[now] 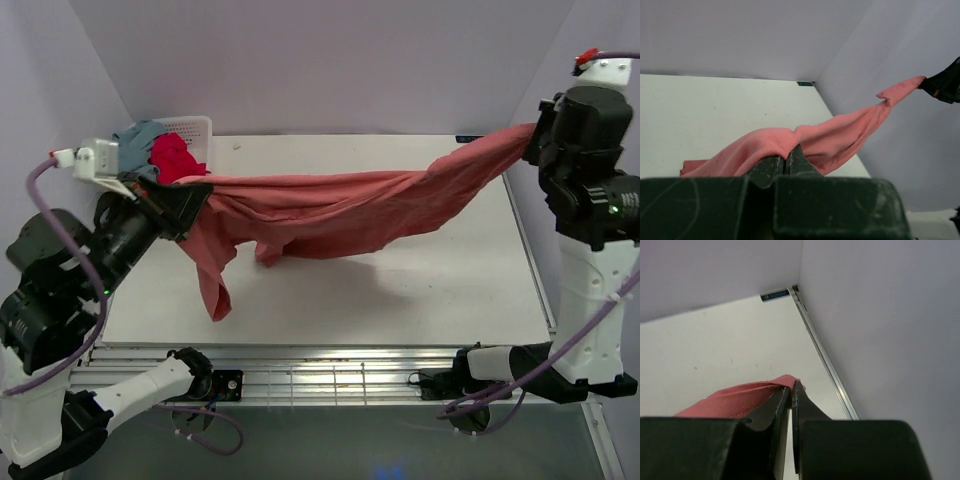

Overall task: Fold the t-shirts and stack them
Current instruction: Flatten the tshirt out

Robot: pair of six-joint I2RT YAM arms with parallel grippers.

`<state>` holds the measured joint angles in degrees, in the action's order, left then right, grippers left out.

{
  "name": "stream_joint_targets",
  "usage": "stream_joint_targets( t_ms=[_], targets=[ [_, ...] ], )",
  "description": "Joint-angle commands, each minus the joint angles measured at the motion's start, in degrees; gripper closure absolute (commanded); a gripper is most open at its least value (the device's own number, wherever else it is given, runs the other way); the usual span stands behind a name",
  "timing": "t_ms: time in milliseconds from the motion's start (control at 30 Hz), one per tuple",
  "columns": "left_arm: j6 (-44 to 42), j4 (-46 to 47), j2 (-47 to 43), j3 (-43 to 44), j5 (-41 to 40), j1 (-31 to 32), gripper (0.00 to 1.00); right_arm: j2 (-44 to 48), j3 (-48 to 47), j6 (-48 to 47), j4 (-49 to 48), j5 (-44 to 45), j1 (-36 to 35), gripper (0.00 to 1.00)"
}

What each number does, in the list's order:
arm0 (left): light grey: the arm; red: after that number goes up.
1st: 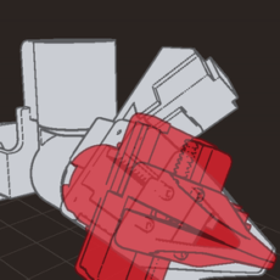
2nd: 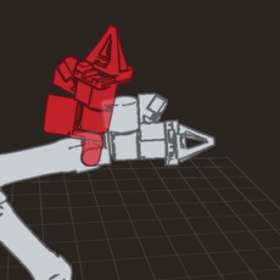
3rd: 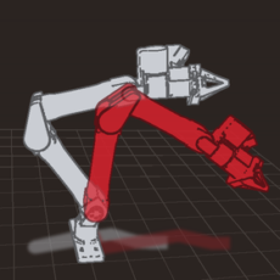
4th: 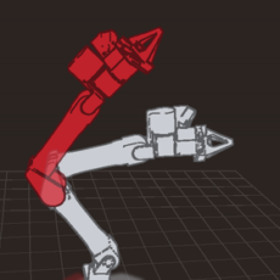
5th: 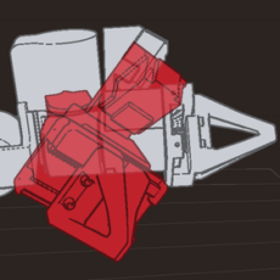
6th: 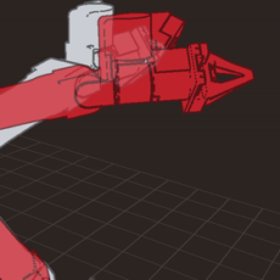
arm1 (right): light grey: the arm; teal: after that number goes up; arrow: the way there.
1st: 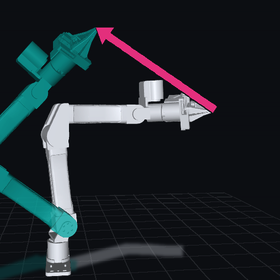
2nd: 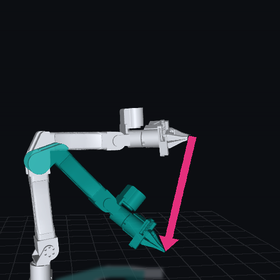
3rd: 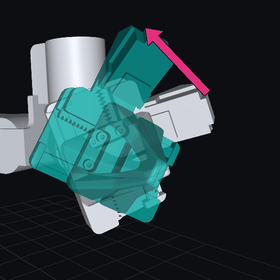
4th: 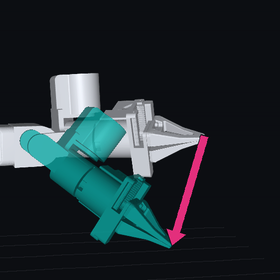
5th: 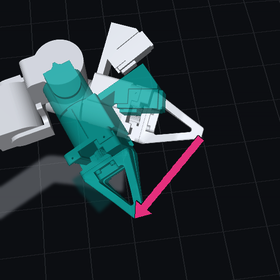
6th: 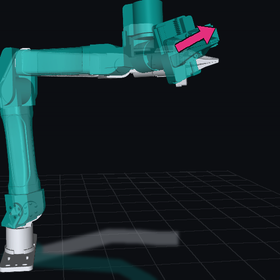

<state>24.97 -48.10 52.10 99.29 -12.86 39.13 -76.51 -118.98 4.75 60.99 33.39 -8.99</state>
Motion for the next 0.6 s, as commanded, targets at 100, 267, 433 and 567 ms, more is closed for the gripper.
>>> stream_joint_targets(
  t_ms=[100,267,433,567],
  targets=[
    [5.52,-2.53,-6.91,3.46,11.00,-0.02,1.00,8.73,-10.84,-0.89,-1.83,-8.68,0.21,0.92],
    [7.90,-2.35,-9.11,4.60,16.73,-0.02,1.00,14.45,-10.04,-0.01,-10.26,-11.76,0.21,0.92],
    [7.99,0.28,-10.26,-0.64,15.86,-0.02,1.00,13.76,-10.14,0.87,-14.66,-9.75,0.21,0.92],
    [7.29,1.86,-8.60,-12.31,7.43,-0.02,1.00,10.79,-3.55,0.87,-21.51,-9.30,0.21,0.92]
  ],
)
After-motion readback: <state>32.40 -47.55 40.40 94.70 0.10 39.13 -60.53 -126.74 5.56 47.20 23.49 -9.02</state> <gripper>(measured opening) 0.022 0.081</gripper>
